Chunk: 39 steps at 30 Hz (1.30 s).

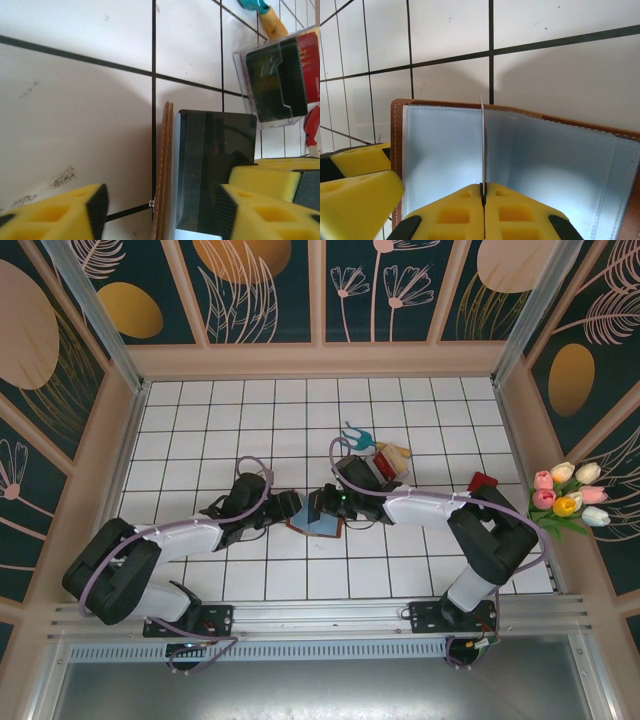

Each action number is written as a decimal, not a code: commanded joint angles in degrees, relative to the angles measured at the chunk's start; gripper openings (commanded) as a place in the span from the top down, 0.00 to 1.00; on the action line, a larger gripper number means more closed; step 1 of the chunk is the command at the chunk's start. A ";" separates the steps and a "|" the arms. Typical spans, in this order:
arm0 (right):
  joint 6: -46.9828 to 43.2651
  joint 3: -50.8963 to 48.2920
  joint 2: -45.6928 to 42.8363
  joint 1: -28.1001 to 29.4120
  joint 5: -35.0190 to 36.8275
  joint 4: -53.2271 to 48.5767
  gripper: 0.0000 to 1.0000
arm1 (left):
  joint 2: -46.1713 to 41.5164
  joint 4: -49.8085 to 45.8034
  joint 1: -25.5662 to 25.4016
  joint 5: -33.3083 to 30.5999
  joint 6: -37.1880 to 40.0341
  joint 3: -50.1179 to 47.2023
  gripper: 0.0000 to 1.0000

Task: Put the credit cards into the card holder
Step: Flip over the card slot on the card holder, then insert the credit card into the card slot.

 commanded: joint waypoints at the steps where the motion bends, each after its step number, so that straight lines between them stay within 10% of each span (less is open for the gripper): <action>1: -1.47 1.67 0.65 0.55 1.47 -2.21 0.92 | 1.98 0.47 -0.32 1.04 1.97 1.76 0.57; 9: -2.74 0.92 -2.41 0.54 9.63 -10.05 0.92 | 3.29 -0.36 -0.36 -2.08 1.26 0.29 0.96; 25: -2.12 -1.85 -14.29 0.22 8.37 -5.16 0.90 | 5.53 13.11 -1.01 1.74 -7.47 -5.28 0.91; 39: 0.52 -3.97 -4.02 2.76 7.26 4.68 0.93 | 6.29 12.97 -1.32 0.60 -8.49 -5.41 0.84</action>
